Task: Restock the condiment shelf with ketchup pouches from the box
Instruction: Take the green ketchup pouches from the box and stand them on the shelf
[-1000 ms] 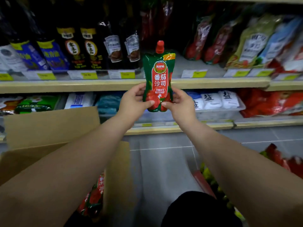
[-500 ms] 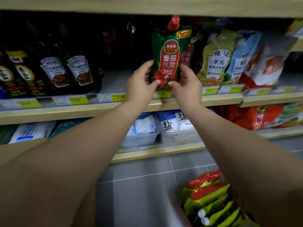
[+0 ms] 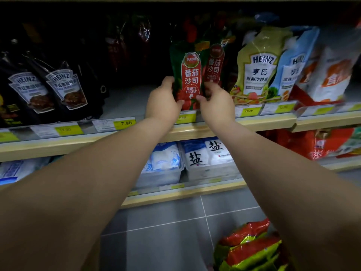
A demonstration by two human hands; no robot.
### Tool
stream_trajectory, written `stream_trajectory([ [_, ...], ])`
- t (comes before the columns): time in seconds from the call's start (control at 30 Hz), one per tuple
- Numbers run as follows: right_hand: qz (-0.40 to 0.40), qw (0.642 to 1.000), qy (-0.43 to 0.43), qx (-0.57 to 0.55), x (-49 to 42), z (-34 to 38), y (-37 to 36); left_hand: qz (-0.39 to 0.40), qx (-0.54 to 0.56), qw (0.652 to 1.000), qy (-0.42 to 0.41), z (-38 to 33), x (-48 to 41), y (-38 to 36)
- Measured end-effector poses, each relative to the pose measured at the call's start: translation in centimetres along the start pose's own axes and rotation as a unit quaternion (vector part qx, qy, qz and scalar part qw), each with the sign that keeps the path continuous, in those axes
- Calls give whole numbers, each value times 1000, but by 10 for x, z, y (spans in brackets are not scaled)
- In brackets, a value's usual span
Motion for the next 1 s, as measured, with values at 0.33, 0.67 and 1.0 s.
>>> stream_trajectory([
  [0.33, 32, 989, 105, 103, 30, 1, 9, 66, -96, 992, -57, -1, 22, 14],
  [0.67, 143, 965, 87, 202, 12, 9, 5, 162, -190, 968, -32, -2, 4, 11],
  [1.0, 198, 948, 77, 237, -3, 16, -10, 193, -180, 964, -29, 3, -16, 6],
])
Point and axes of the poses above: each hand's wrist, its own x-axis away from the middle knuckle, its own y-axis out of the back of the hand, z = x × y, the point moved 2 cm from there along -x, towards the middle knuckle, and after that the axes turned 7 degrees about z, right-handed, at the moved point
